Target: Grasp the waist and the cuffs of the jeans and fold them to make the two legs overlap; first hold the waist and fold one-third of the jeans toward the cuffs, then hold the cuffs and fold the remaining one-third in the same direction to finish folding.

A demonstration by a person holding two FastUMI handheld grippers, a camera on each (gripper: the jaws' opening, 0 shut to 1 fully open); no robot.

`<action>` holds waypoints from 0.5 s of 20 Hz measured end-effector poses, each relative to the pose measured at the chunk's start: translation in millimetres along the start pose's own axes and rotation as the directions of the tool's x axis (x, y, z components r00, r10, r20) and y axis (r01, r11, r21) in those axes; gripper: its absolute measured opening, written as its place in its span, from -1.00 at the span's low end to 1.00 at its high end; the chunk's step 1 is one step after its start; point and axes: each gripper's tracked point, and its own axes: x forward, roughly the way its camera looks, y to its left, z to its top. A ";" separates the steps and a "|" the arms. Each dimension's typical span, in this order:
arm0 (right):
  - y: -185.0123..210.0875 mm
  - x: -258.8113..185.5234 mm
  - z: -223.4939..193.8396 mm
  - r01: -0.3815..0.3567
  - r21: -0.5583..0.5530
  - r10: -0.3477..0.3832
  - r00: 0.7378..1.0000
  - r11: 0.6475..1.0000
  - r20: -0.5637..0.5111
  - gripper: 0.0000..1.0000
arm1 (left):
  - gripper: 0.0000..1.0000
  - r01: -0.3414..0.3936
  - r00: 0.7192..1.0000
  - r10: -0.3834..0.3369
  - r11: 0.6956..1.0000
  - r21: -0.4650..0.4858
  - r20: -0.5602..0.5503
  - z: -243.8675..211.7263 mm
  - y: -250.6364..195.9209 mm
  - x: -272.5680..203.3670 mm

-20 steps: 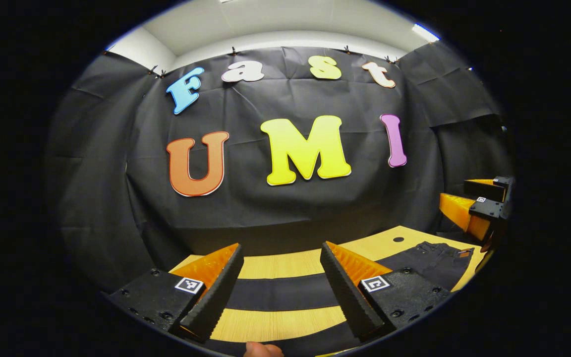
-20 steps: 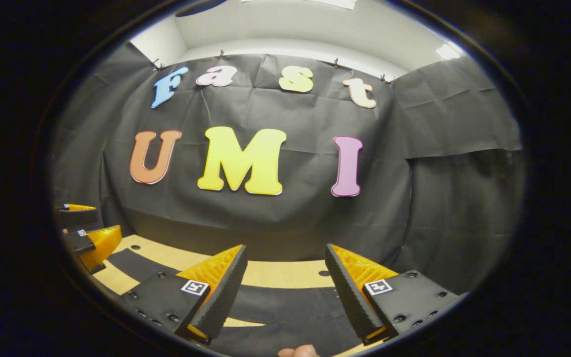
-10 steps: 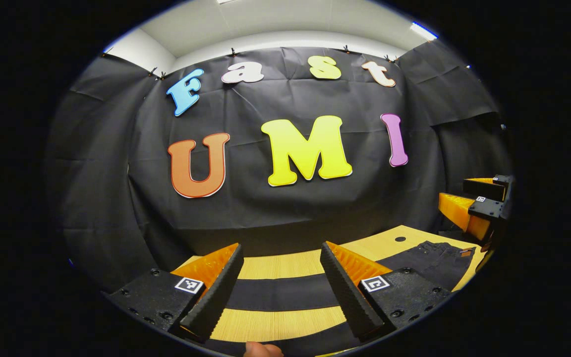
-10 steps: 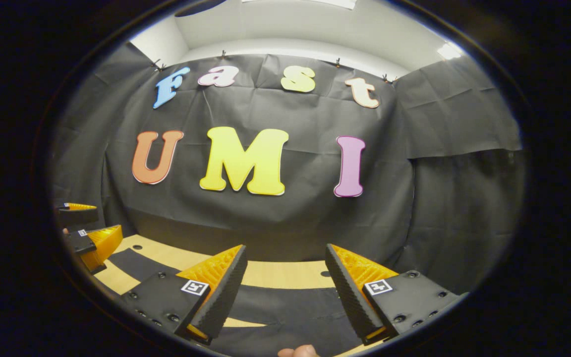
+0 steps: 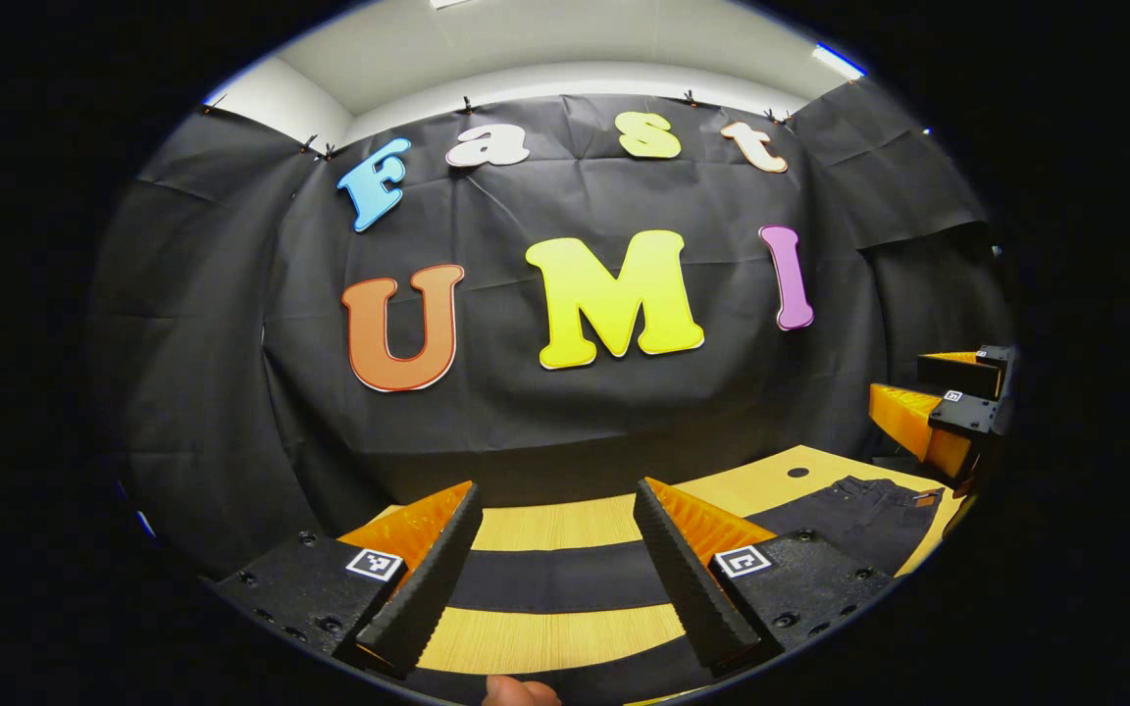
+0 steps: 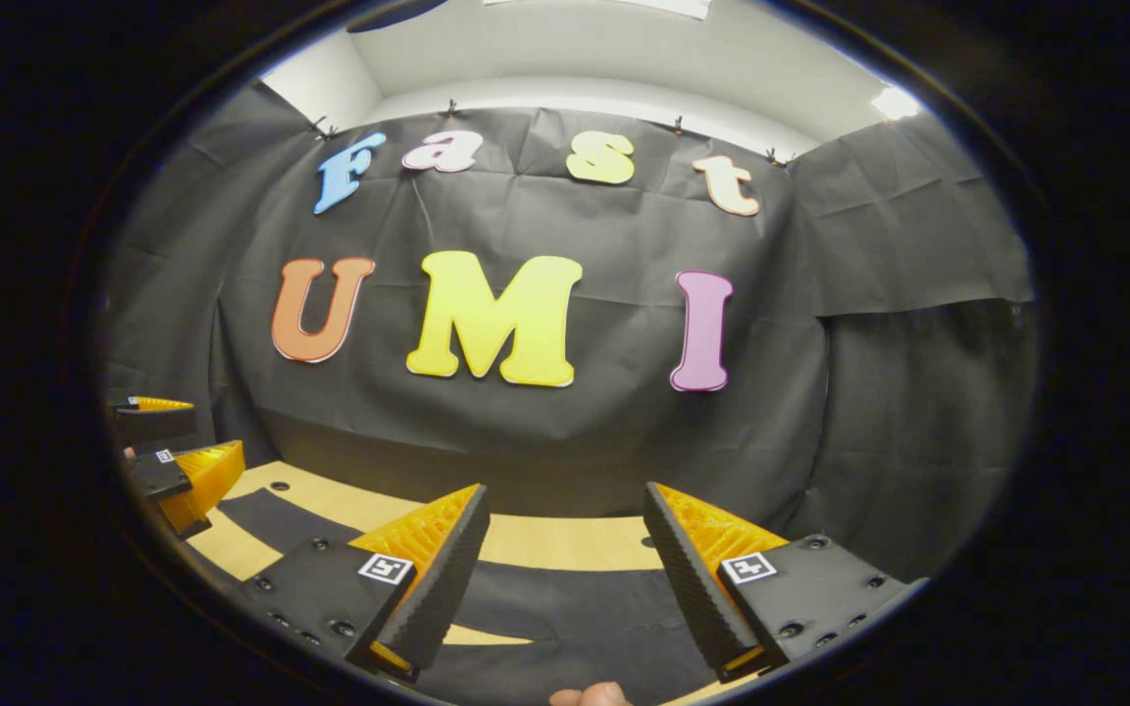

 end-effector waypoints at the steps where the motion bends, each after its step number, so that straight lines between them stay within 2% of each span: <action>1: 0.9 -0.7 0.3 -0.001 0.000 0.001 1.000 1.000 0.002 0.93 | 0.98 -0.002 1.000 0.002 1.000 -0.001 0.001 0.8 1.2 0.0; 10: 9.7 -4.7 4.2 -0.037 -0.012 0.037 0.999 0.999 0.006 0.93 | 0.98 -0.029 1.000 0.029 1.000 -0.004 0.001 0.9 9.2 -11.4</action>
